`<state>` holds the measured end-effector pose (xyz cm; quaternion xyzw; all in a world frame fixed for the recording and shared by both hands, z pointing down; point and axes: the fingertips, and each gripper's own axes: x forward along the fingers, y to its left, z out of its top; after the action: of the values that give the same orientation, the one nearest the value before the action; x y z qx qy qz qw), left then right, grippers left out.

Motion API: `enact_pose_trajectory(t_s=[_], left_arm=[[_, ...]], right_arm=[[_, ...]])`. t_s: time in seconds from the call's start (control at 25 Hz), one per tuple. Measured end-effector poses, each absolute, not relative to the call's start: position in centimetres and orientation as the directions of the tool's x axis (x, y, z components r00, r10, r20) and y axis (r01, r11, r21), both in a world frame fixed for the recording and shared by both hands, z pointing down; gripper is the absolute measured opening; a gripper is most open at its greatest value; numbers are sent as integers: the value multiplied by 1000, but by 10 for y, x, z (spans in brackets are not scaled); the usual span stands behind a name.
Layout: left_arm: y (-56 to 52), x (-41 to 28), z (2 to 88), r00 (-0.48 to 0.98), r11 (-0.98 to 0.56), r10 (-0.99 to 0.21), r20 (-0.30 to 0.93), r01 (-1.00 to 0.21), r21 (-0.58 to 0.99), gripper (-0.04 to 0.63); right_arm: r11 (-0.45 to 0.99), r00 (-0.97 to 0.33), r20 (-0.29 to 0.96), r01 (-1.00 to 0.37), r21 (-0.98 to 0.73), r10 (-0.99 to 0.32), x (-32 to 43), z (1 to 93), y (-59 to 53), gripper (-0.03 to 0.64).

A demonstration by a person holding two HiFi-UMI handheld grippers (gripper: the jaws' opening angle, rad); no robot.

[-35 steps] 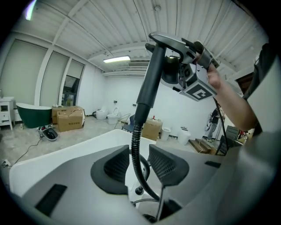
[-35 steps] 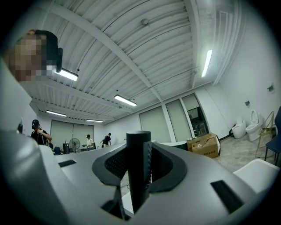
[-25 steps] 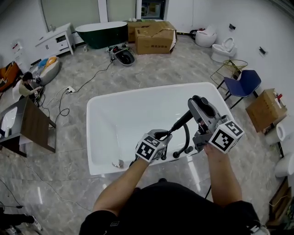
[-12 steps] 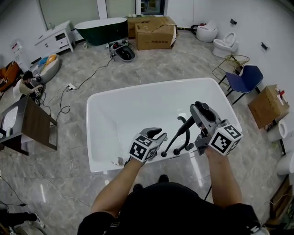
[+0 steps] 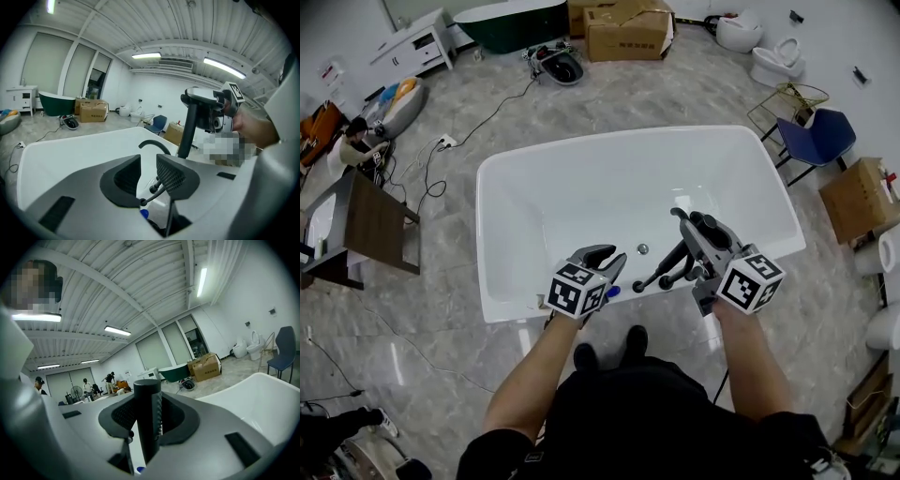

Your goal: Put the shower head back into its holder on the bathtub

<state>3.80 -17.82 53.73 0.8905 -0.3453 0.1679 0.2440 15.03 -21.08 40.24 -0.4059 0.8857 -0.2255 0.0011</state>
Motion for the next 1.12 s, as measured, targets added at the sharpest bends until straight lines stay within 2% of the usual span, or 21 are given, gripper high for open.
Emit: enact_pose_trajectory(t_s=[0.44,0.72,1.12], left_arm=[[-188,11,544,664,-551,-591,459,-747,371,112],[-194,-11,537,615,-479,-651,445,-787,389,100],[-175,-29,556,578,-427,-628,521,-816,391,97]], right_arm=[[559,-693,321,-715,-420,-645,136,469,-211,127],[571,-708,356,-704,-421,-610,133,488,-213,127],[548,-712,407,-701,-456,-572,131,535,-208,129]])
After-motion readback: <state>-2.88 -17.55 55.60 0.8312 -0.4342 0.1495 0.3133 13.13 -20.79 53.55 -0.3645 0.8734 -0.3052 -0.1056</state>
